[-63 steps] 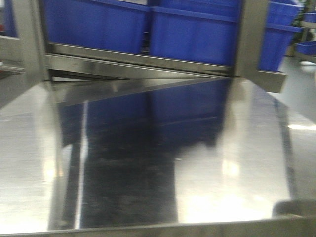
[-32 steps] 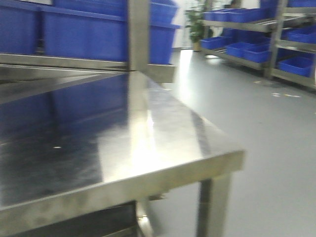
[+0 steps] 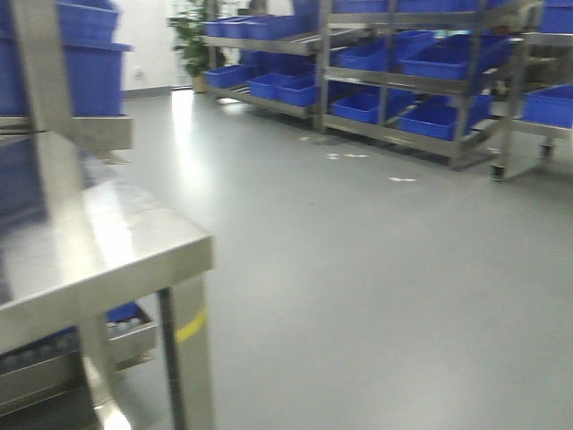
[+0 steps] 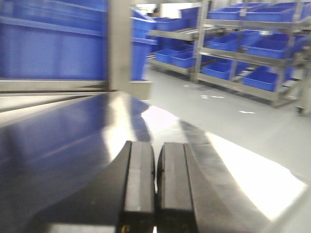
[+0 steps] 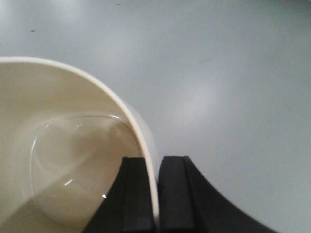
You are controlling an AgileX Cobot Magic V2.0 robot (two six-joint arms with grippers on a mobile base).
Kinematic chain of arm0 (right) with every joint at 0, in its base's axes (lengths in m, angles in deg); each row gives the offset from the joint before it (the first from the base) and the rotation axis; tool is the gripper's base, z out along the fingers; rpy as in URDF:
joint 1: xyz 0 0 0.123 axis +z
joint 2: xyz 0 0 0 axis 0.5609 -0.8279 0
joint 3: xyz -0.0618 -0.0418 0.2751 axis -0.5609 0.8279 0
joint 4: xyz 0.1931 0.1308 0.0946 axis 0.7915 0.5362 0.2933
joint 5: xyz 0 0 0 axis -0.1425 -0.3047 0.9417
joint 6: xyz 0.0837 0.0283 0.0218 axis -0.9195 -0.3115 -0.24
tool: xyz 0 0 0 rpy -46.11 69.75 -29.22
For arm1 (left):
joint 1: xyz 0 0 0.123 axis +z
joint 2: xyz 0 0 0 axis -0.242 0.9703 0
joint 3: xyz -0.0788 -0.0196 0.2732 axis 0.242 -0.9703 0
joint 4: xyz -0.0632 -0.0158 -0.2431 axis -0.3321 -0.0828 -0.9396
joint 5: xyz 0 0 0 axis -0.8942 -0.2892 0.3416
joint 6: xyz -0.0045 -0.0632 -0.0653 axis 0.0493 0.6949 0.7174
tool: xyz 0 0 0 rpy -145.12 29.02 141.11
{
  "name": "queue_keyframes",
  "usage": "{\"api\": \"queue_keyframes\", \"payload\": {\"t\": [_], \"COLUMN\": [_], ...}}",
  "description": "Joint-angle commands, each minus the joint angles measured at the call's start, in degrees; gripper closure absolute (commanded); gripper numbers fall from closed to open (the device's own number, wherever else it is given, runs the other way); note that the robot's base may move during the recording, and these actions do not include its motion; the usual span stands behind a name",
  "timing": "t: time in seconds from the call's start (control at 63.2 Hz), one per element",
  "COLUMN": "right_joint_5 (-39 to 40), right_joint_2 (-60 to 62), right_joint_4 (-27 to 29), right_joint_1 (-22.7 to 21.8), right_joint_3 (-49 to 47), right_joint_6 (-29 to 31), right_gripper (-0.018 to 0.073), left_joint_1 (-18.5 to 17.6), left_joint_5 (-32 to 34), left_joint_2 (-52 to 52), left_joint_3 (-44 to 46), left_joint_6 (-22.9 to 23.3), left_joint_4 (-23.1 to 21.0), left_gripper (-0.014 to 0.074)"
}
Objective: Move white bin to right shelf second layer
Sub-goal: 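Drive the base away from the table carrying the bin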
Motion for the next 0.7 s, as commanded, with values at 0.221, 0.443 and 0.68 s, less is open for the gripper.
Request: {"api": "queue_keyframes", "payload": {"t": [0.221, 0.443, 0.68], "right_joint_5": [5.65, 5.65, 5.65], "right_joint_2": [0.02, 0.02, 0.02], "right_joint_4": [-0.28, -0.28, -0.28], "right_joint_1": [0.15, 0.15, 0.15], "right_joint_3": [-1.64, -1.64, -1.64], "right_joint_6": [-0.27, -0.27, -0.27], "right_gripper": [0.0504, 0.0504, 0.0504], "left_joint_1": [-0.41, -0.41, -0.41], "left_joint_5": [4.77, 4.77, 4.77], "left_joint_2": [-0.87, -0.87, -0.87], "left_joint_3": [-1.56, -1.56, -1.56], "left_joint_6": [0.3, 0.3, 0.3], "left_joint_4": [-0.3, -0.3, -0.3], "left_gripper": [0.0512, 0.0512, 0.0512]}}
